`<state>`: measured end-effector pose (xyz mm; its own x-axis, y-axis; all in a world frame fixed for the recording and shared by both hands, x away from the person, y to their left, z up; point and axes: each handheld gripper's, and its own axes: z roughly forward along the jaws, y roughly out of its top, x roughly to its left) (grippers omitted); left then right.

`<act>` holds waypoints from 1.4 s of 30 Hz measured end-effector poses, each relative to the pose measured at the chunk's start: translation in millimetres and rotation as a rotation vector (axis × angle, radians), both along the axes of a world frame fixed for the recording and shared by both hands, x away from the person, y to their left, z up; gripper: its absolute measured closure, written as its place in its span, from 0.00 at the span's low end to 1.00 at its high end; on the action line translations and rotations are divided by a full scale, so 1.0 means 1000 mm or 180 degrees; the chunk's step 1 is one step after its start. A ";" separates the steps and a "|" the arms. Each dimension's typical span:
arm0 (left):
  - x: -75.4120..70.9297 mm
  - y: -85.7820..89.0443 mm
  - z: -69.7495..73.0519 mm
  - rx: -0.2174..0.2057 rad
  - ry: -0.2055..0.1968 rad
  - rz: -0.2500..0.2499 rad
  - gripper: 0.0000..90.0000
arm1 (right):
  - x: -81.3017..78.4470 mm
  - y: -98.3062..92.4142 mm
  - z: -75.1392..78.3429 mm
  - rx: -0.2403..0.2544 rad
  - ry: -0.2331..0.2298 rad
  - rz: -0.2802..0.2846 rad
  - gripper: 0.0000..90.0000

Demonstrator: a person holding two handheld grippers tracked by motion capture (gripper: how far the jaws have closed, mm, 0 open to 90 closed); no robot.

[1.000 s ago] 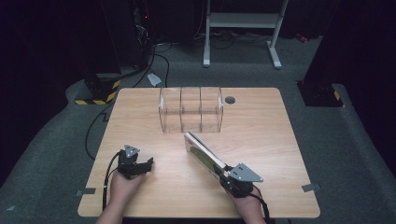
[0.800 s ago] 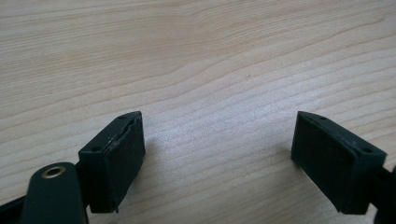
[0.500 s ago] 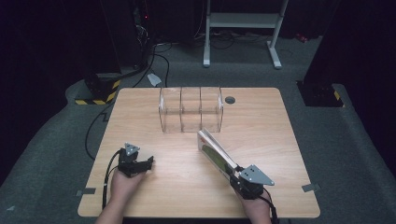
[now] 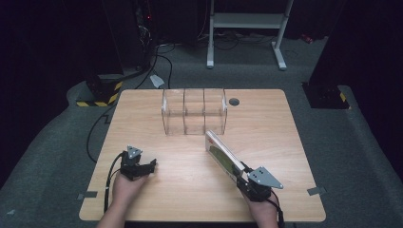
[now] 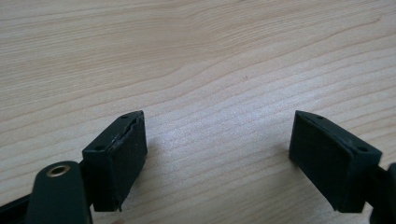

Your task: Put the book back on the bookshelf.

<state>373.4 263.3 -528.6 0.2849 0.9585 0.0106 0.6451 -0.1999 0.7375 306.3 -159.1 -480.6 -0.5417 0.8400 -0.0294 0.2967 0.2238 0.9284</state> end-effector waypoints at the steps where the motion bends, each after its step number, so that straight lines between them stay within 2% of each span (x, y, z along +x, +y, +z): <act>1: 0.000 0.000 0.000 0.0001 0.0000 -0.0001 0.21 | 0.001 0.001 0.000 -0.0004 0.0027 0.0009 0.72; 3: 0.000 0.000 0.000 0.0000 -0.0004 -0.0003 0.21 | 0.003 0.002 0.000 -0.0020 0.0099 0.0047 0.69; 4: 0.000 0.000 0.000 0.0000 -0.0005 -0.0004 0.21 | 0.004 0.002 0.000 -0.0016 0.0112 0.0005 0.66; 6: -0.001 0.000 0.000 -0.0003 0.0002 -0.0006 0.21 | 0.006 0.003 0.001 -0.0012 0.0143 -0.0100 0.64; 8: -0.001 0.000 0.000 0.0003 -0.0007 -0.0009 0.22 | 0.006 0.004 0.002 0.0019 0.0160 -0.0117 0.69; 11: -0.001 0.000 0.000 -0.0002 -0.0005 -0.0011 0.22 | 0.004 0.007 0.004 0.0013 0.0080 -0.0207 0.72; 14: -0.002 0.000 0.000 -0.0005 -0.0002 -0.0011 0.22 | 0.005 0.009 0.004 0.0075 0.0073 -0.0178 0.74; 16: -0.002 0.000 0.000 -0.0015 -0.0004 -0.0006 0.22 | 0.005 0.011 0.003 0.0032 -0.0004 -0.0139 0.78; 18: -0.003 0.000 0.000 -0.0011 0.0000 -0.0007 0.22 | 0.005 0.012 0.003 0.0031 0.0016 -0.0100 0.82; 23: -0.004 0.000 0.000 -0.0020 -0.0006 0.0003 0.23 | 0.007 0.016 0.006 0.0052 0.0082 -0.0169 0.83; 28: -0.004 0.000 0.000 -0.0020 -0.0004 -0.0001 0.23 | 0.009 0.023 0.016 0.0071 0.0044 -0.0175 0.84; 35: -0.005 0.000 0.000 -0.0022 -0.0009 0.0003 0.23 | 0.021 0.030 0.028 0.0017 0.0002 -0.0294 0.84; 39: -0.005 0.000 0.000 -0.0022 -0.0008 0.0000 0.23 | 0.032 0.030 0.038 0.0019 -0.0019 -0.0440 0.84; 42: -0.005 0.000 0.000 -0.0022 -0.0009 0.0003 0.23 | 0.042 0.033 0.045 0.0015 -0.0062 -0.0483 0.84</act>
